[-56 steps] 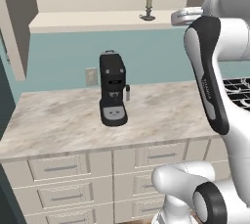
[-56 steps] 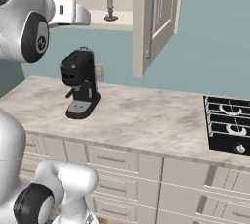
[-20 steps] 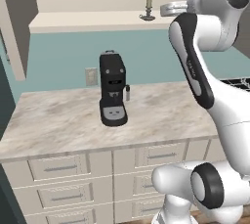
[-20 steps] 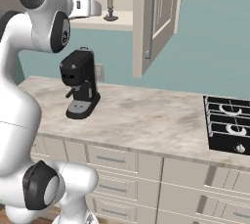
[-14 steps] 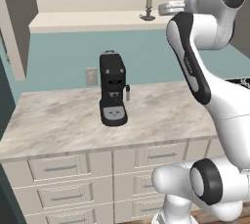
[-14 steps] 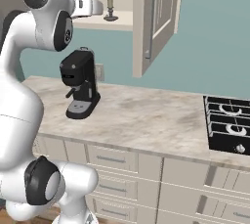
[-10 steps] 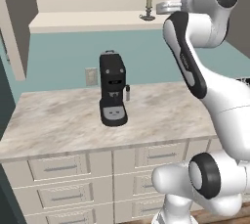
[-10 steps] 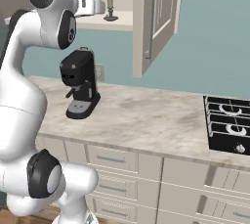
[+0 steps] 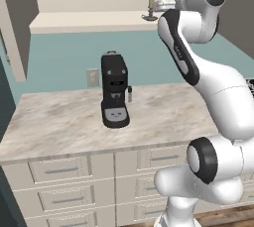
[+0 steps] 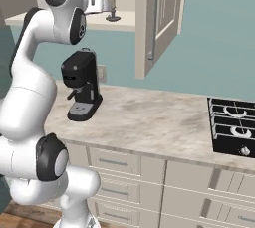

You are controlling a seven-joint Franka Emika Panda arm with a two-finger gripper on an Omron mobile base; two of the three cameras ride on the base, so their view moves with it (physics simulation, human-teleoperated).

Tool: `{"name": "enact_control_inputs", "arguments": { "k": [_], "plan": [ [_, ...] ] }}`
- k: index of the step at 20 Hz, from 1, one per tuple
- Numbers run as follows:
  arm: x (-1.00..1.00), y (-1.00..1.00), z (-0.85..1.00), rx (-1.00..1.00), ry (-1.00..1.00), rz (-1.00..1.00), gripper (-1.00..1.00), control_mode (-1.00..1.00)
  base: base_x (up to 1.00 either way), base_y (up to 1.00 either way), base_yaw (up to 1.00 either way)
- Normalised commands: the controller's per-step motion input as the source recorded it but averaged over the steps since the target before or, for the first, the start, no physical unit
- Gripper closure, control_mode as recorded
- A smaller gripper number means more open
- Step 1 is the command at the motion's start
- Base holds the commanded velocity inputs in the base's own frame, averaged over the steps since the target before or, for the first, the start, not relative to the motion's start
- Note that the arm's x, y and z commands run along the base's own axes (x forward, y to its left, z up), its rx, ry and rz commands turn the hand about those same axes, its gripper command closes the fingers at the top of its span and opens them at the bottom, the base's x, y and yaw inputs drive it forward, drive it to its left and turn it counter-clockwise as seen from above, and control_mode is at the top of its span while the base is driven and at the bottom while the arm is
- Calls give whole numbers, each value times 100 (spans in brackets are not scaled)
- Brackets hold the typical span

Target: Get the candle and the beer from the cabinet and move them to the dining counter.

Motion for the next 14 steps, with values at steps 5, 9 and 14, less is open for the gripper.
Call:
{"name": "enact_control_inputs", "arguments": {
  "k": [5,9,14],
  "plan": [
    [36,0,4,1,0,0,-100,-100,0,0,0],
    [36,-3,1,2,0,0,-100,-100,0,0,0],
    [35,-7,0,2,0,0,-100,-100,0,0,0]
  ]
}}
